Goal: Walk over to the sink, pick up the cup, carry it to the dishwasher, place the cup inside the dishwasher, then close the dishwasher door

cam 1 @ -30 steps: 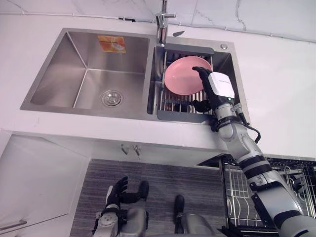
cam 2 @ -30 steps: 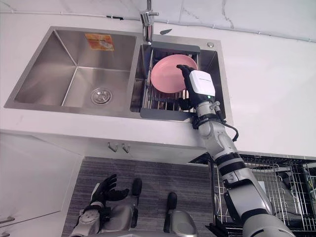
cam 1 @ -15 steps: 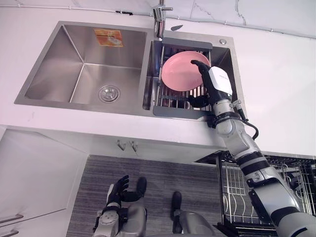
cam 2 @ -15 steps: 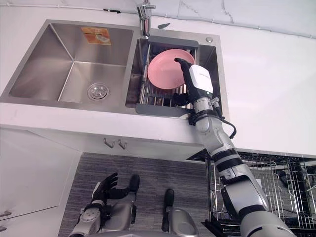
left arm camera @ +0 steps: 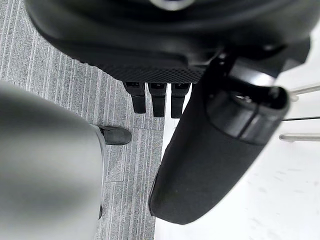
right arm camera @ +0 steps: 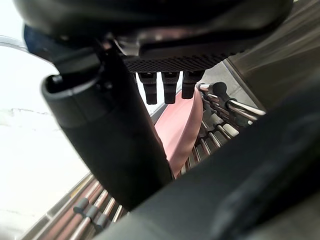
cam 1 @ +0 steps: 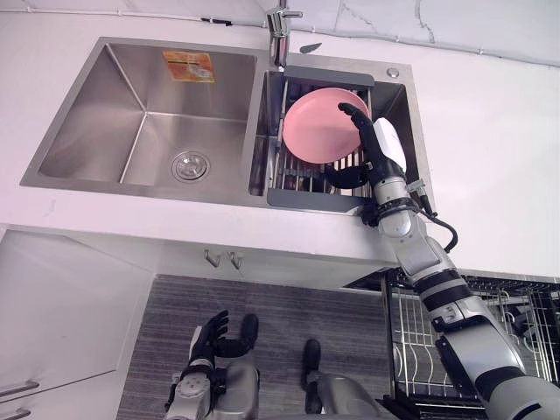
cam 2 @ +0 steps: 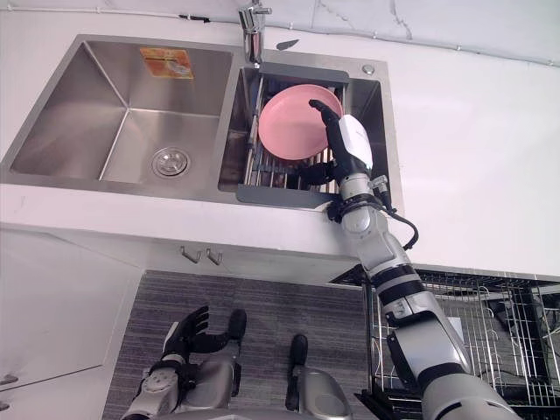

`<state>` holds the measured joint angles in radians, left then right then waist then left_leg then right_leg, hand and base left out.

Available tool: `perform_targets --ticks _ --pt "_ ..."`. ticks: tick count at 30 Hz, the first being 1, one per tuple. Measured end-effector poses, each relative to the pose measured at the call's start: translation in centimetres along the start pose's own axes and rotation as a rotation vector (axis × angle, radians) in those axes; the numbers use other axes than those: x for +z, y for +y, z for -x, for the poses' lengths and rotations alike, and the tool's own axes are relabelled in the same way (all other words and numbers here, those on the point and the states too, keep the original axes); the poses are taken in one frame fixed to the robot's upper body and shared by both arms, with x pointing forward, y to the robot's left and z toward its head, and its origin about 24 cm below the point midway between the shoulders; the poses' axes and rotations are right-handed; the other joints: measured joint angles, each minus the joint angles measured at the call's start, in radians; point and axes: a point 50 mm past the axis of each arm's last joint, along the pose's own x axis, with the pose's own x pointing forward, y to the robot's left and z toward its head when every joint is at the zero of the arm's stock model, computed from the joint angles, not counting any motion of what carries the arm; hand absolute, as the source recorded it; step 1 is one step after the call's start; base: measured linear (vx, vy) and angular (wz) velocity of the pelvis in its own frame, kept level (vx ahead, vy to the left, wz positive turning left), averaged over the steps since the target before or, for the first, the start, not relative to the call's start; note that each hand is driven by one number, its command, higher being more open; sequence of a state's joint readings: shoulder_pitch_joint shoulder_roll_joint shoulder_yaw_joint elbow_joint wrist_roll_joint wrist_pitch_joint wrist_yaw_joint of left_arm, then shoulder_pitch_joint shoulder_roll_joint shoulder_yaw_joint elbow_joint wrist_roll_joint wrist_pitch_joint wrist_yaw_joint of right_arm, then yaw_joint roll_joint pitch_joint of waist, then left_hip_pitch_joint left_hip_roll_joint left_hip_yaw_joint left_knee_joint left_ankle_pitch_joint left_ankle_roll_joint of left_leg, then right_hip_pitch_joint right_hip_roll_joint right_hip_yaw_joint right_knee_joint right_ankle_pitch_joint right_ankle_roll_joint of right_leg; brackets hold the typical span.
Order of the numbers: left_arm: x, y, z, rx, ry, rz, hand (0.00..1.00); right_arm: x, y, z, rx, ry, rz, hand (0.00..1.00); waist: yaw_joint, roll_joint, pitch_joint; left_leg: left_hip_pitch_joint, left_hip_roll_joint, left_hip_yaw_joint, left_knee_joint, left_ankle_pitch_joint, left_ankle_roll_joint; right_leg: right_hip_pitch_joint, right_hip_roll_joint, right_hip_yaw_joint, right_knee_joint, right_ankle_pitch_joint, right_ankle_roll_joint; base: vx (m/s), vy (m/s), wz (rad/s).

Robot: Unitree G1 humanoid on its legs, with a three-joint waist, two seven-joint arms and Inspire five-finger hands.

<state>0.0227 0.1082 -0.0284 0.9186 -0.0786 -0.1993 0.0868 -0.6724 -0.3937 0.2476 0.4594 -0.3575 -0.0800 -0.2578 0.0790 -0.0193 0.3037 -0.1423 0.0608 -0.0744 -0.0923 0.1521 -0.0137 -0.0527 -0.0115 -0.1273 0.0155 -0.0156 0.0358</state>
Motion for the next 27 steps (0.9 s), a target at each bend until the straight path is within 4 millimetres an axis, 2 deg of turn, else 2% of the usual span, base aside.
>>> perform_targets --ticks 15,20,27 --pt "0.1 0.0 0.0 -0.001 -0.003 -0.001 0.90 1.2 0.6 -0.4 0.076 -0.119 0.277 0.90 0.002 -0.001 -0.001 -0.004 0.000 0.001 0.000 0.001 -0.001 0.000 0.000 0.002 -0.014 0.010 -0.005 0.00 0.000 0.00" --pt "0.1 0.0 0.0 -0.001 -0.005 -0.001 0.90 1.2 0.5 -0.6 0.074 -0.114 0.291 0.90 0.003 -0.002 -0.001 -0.008 0.000 0.001 0.000 0.001 -0.002 0.000 0.000 0.001 -0.022 0.018 -0.001 0.00 0.000 0.00" --pt "0.2 0.0 0.0 0.000 -0.010 -0.001 0.90 1.3 0.4 -1.9 0.094 -0.105 0.330 0.90 0.003 -0.002 -0.001 -0.029 0.003 0.001 -0.001 0.001 -0.002 -0.014 0.004 0.002 -0.037 0.026 -0.004 -0.01 -0.003 -0.01"
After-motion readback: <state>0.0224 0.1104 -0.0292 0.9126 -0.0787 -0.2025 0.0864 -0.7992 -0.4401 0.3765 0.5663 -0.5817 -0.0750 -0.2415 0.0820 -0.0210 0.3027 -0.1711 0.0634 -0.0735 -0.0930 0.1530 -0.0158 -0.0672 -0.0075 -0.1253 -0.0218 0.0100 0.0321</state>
